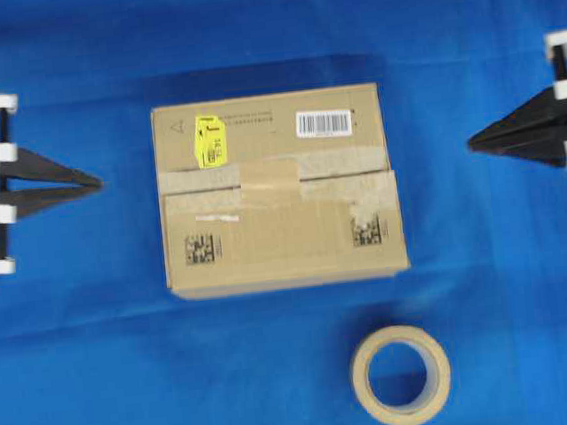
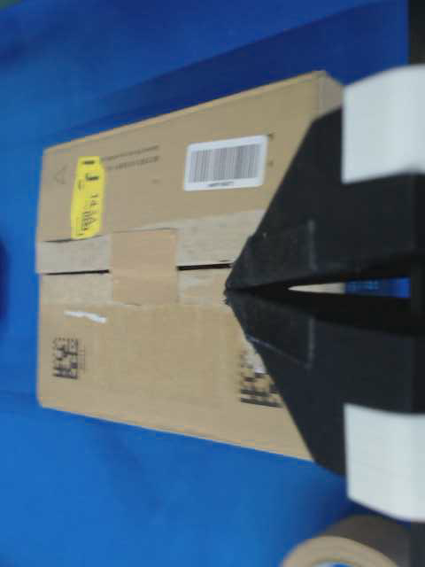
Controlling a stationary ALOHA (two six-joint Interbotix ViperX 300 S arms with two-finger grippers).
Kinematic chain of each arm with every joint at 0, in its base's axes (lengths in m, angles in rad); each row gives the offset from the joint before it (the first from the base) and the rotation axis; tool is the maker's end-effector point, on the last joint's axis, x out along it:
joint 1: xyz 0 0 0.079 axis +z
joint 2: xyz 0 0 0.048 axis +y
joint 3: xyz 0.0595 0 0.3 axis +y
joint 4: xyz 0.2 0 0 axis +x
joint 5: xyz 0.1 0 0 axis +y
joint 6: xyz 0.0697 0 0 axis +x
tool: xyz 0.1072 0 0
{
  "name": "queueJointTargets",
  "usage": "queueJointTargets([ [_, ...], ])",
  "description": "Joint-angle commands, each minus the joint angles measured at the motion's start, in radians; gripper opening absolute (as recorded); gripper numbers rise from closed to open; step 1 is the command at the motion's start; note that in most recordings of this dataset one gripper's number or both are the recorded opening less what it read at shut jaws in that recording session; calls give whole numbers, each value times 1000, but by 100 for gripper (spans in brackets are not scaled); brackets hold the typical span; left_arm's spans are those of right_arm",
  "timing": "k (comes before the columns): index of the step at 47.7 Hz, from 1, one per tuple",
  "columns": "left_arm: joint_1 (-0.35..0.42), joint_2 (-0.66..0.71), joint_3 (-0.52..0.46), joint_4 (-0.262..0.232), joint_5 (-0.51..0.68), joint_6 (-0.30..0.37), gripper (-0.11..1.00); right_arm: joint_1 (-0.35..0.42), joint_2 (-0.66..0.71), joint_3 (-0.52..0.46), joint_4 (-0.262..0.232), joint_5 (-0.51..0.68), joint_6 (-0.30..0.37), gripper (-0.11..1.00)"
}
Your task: Apply tape along the seams of the closed cardboard box to seal it securely.
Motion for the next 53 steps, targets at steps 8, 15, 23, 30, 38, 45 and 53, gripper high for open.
queueJointTargets([
  [8,-2,-196,71,-5,92,-83,0,2,-138,104,3,17,3,0],
  [15,-2,-229,100,5,156,-169,0,2,-135,144,3,14,3,0],
  [23,-2,-222,135,6,150,-192,0,2,-97,164,3,-6,3,0],
  [30,-2,-222,135,9,144,-192,0,2,-83,167,5,-26,5,0],
  [38,-2,-222,135,9,144,-195,0,2,-86,167,5,-25,5,0],
  [45,-2,-222,135,6,144,-198,0,2,-86,166,5,-23,5,0],
  [53,-2,-224,135,6,144,-204,0,2,-86,167,5,-23,5,0],
])
